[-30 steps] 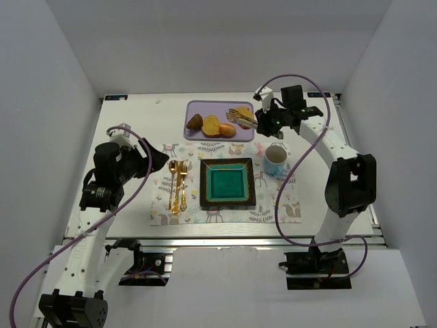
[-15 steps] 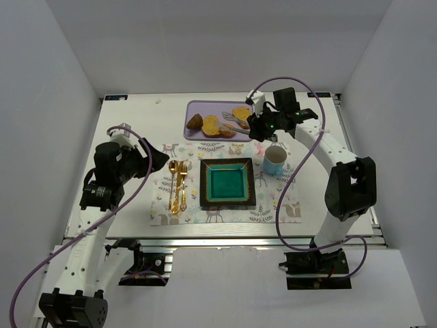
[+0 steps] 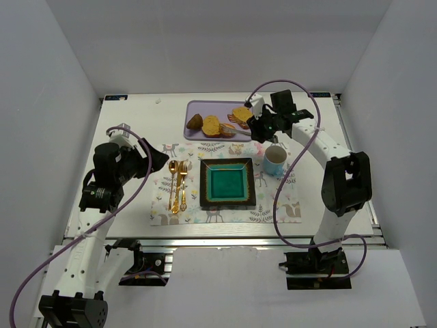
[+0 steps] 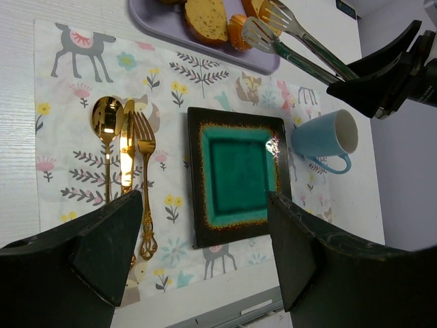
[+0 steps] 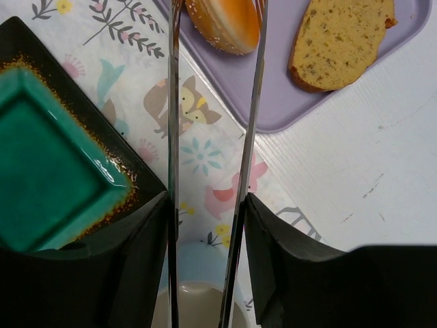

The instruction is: Place the bread

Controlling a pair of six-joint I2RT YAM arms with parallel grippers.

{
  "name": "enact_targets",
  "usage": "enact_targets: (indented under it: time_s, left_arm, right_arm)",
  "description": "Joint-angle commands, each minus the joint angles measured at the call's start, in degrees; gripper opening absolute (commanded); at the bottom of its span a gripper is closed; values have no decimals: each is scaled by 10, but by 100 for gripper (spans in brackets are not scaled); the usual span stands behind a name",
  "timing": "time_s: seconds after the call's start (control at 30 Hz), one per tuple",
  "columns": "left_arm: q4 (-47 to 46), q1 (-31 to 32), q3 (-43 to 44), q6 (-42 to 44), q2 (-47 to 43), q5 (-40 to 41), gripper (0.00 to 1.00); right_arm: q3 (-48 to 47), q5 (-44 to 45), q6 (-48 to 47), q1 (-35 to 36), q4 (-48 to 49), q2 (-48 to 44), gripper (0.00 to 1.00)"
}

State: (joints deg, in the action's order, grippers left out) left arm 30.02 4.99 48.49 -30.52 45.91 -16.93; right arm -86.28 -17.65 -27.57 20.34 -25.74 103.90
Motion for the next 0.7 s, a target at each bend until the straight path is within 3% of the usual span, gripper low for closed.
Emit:
enact_targets:
  time_s: [0.0, 0.23, 0.43, 0.67]
  left_arm:
    - [0, -1, 8, -1, -7, 5, 83]
    - [1, -1, 8, -1, -9, 6, 83]
    - [3, -2, 6, -1, -12, 8, 83]
    - [0, -2, 1, -4, -13, 4, 83]
  right_arm:
    - [-14, 14, -14, 8, 29, 10, 51]
    - [-20, 26, -21, 14, 32, 32, 49]
    - [-12, 24, -35, 14, 36, 14, 26]
    - [22, 4, -33, 14, 52, -51, 21]
